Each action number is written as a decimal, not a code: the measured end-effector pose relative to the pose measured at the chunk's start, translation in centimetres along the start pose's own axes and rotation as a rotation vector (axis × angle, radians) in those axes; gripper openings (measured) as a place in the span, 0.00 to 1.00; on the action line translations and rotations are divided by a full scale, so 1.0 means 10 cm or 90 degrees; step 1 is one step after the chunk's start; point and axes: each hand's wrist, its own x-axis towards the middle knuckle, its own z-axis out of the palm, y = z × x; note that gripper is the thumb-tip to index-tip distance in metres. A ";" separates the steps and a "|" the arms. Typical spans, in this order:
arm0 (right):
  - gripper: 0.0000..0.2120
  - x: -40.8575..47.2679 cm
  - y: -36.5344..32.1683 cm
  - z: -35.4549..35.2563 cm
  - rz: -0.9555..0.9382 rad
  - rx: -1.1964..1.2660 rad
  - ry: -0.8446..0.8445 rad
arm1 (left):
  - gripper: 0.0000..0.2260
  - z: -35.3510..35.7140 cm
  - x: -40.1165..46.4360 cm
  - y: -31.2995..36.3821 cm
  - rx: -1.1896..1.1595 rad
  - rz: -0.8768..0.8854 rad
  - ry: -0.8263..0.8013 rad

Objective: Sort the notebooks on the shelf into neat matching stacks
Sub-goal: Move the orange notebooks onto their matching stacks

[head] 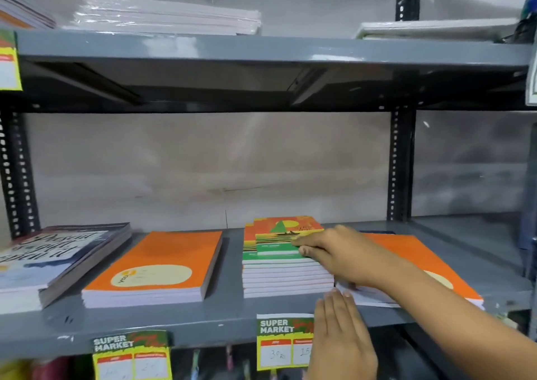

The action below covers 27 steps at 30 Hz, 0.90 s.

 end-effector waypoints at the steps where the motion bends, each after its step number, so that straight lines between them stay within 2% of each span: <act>1: 0.16 0.03 0.00 -0.01 -0.005 0.000 -0.012 | 0.23 0.01 0.00 0.00 0.003 -0.001 -0.001; 4: 0.16 0.07 0.02 -0.07 -0.014 0.010 -0.056 | 0.23 0.03 0.02 0.03 0.015 -0.004 0.004; 10: 0.26 -0.05 0.23 -0.07 0.030 0.206 -0.083 | 0.22 0.06 0.01 0.05 0.014 0.002 0.016; 14: 0.24 -0.08 0.25 0.01 0.025 0.262 -0.050 | 0.19 0.07 0.00 0.06 0.023 0.007 0.044; 17: 0.23 -0.09 0.23 0.03 0.017 0.287 -0.052 | 0.22 0.09 0.00 0.04 0.018 0.008 0.029; 19: 0.23 -0.14 0.20 0.00 0.022 0.374 -0.068 | 0.23 0.10 0.00 0.05 0.034 0.008 0.063; 21: 0.22 -0.26 0.25 -0.07 0.068 0.468 -0.029 | 0.23 0.10 0.00 0.04 0.036 0.008 0.099; 22: 0.22 -0.35 0.33 -0.10 0.100 0.458 0.007 | 0.24 0.11 0.01 0.03 0.027 0.013 0.114; 24: 0.27 -0.58 0.59 -0.15 0.186 0.294 0.067 | 0.26 0.09 0.00 0.00 -0.018 0.020 0.080; 26: 0.40 -0.88 0.84 -0.15 0.267 0.124 0.021 | 0.25 0.09 -0.02 0.00 -0.052 0.017 0.063; 27: 0.43 -1.04 0.92 -0.11 0.289 0.094 -0.034 | 0.20 0.05 -0.04 -0.01 -0.060 0.030 0.073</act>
